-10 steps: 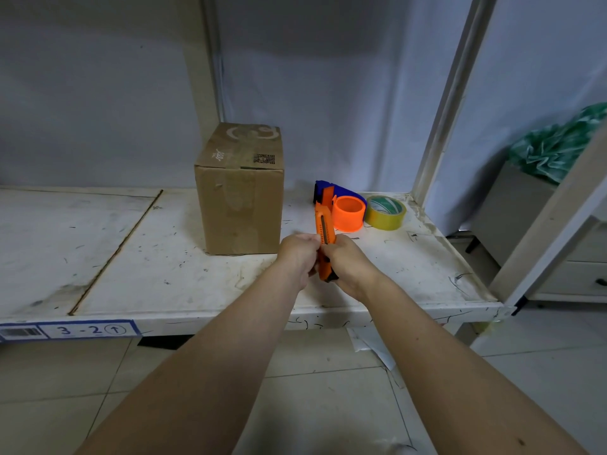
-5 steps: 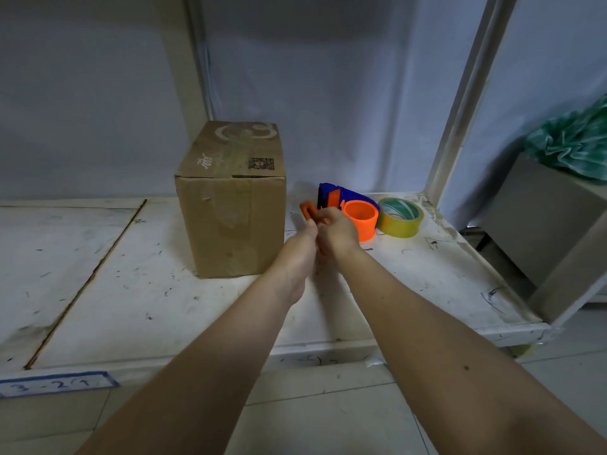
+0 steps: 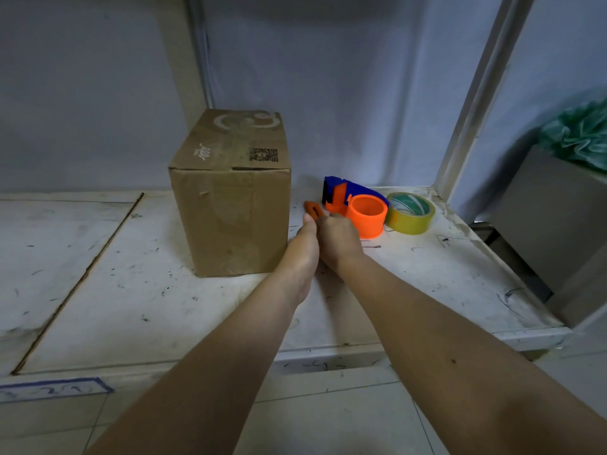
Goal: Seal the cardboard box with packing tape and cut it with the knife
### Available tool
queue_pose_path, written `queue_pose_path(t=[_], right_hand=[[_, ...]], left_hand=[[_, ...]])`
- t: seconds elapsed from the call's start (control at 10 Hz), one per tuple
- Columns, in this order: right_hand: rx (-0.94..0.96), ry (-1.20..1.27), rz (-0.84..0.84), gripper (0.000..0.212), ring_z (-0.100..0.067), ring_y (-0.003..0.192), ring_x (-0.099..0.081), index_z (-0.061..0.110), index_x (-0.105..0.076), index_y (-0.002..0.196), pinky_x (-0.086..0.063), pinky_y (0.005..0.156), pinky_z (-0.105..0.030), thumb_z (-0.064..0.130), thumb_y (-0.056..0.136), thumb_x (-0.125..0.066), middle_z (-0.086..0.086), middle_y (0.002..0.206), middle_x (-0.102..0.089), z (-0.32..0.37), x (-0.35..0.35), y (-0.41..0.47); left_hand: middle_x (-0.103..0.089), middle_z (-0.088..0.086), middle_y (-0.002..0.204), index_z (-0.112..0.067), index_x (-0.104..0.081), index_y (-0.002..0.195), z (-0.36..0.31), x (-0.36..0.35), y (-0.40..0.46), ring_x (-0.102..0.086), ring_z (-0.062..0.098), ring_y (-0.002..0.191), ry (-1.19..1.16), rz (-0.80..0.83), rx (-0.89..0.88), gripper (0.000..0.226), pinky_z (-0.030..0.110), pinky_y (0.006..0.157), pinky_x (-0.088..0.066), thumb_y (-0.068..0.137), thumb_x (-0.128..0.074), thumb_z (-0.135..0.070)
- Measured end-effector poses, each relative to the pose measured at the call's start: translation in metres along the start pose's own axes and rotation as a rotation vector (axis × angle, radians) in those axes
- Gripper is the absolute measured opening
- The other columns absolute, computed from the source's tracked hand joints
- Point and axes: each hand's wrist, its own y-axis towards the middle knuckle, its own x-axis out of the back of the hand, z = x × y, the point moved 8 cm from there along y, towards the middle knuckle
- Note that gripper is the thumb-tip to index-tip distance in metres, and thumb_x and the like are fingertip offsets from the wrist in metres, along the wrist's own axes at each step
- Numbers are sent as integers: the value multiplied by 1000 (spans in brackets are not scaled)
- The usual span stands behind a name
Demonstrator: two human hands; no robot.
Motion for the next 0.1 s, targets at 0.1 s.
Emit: queue_pose_path(t=[0.1], right_hand=[[39, -35, -46, 37, -34, 93, -62, 11, -55, 124, -42, 64, -32, 8, 88, -57, -17, 104, -64, 6, 14, -8]], left_hand=[[-51, 10, 140, -5, -47, 137, -1, 3, -21, -44, 18, 133, -26, 6, -3, 55, 21, 89, -30, 103, -24, -41]])
